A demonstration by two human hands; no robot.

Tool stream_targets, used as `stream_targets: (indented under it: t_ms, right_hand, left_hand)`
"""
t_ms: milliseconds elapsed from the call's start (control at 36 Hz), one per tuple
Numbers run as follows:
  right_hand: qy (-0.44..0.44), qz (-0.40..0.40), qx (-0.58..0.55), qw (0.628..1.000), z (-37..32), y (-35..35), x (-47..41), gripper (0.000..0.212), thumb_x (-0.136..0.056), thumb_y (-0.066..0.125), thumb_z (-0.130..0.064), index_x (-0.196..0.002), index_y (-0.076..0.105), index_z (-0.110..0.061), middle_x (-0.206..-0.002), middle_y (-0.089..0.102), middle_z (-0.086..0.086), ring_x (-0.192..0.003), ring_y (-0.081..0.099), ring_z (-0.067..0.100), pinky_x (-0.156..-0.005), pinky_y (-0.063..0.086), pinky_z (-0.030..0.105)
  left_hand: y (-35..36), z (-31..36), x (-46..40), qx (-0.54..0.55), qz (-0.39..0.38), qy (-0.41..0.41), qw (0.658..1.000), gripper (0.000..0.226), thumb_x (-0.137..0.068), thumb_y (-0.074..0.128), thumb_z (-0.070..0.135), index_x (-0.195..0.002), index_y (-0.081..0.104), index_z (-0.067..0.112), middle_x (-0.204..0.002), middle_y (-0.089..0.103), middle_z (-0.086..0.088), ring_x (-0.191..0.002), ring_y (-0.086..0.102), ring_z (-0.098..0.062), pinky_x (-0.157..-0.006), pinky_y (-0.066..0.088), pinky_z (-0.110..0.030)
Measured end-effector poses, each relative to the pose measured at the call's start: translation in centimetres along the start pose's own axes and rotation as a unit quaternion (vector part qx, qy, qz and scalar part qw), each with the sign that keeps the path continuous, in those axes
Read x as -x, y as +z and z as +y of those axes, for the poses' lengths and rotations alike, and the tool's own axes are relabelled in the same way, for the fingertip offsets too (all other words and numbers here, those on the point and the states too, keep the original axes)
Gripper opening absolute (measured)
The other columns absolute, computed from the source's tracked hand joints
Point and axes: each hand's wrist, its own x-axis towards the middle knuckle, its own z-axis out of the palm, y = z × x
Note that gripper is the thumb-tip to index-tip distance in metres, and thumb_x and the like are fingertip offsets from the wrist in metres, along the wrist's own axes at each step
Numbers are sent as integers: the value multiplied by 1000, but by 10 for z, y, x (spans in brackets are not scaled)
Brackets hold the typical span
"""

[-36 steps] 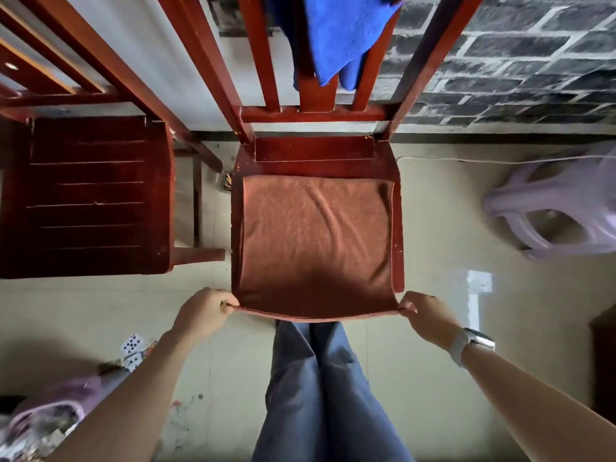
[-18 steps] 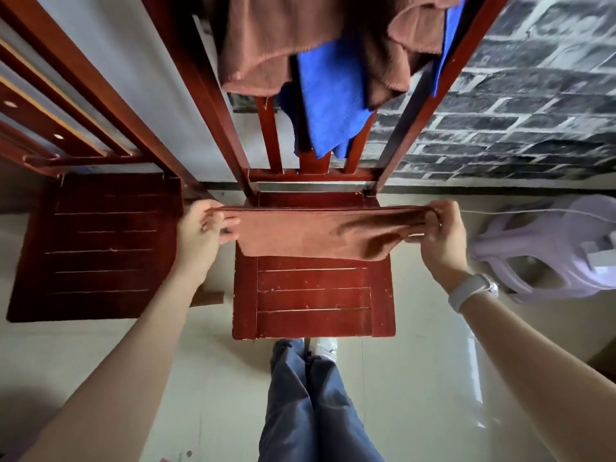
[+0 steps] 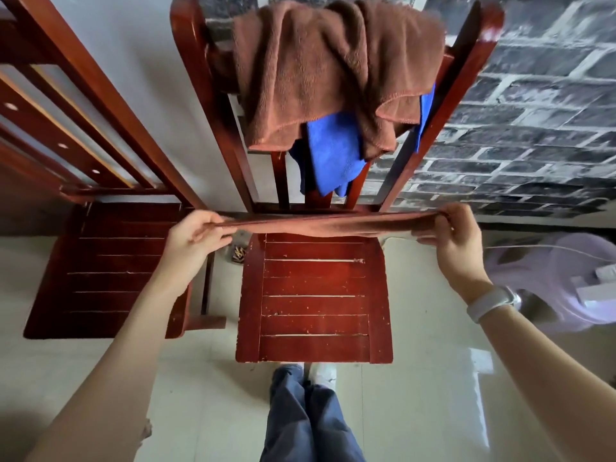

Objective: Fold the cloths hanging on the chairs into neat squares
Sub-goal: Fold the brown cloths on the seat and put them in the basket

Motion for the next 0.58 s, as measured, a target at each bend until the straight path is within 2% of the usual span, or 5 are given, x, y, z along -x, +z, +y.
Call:
stream_targets:
  t_ms: [83,222,361,472,583]
  right_hand:
    - [40,-36,16,998,33,-2,27,35,-94,36,1,-82,43,-32,-78,61,3,-64,65,3,-56,53,19]
    - [113,-148,96,978,98,2,86,30,-89,44,-2,-82,48,-31,-81,62,-1,-77,62,6,-65,52,24]
    - [156,-251,231,927,165,5,134,17,-83,52,10,-88,63,-2,-99,62,10,-97,59,30,-77,35,9]
    - [183,-317,319,874,206,6,161,19,-87,54,-1,-98,67,-11,-122,55,9,-113,53,29,-93,39,28]
    - [200,-403,387,805,226,5,180,35,-92,43,-7,-120,59,-23,-139,43,2,-129,39,21,-106,30,28]
  left_hand:
    - [-9,-39,20,-95,-41,-54,993,34,-84,57,-3,-78,65,30,-89,70,8,-98,63,-19,-89,48,-33]
    - [-4,-119,57,-182,-99,-145,968,36,-82,58,-7,-70,64,27,-94,68,19,-97,61,-8,-94,44,-27]
    - [4,-194,96,-322,-132,-147,926,29,-79,63,-4,-74,65,24,-97,71,-2,-93,66,-18,-84,49,-26]
    - [12,-238,117,-413,-142,-160,885,15,-81,64,5,-91,72,12,-105,70,-2,-95,66,-21,-81,46,-25]
    - [16,-263,130,-467,-199,-191,840,24,-84,57,7,-104,68,18,-111,67,1,-96,64,-18,-76,44,-21]
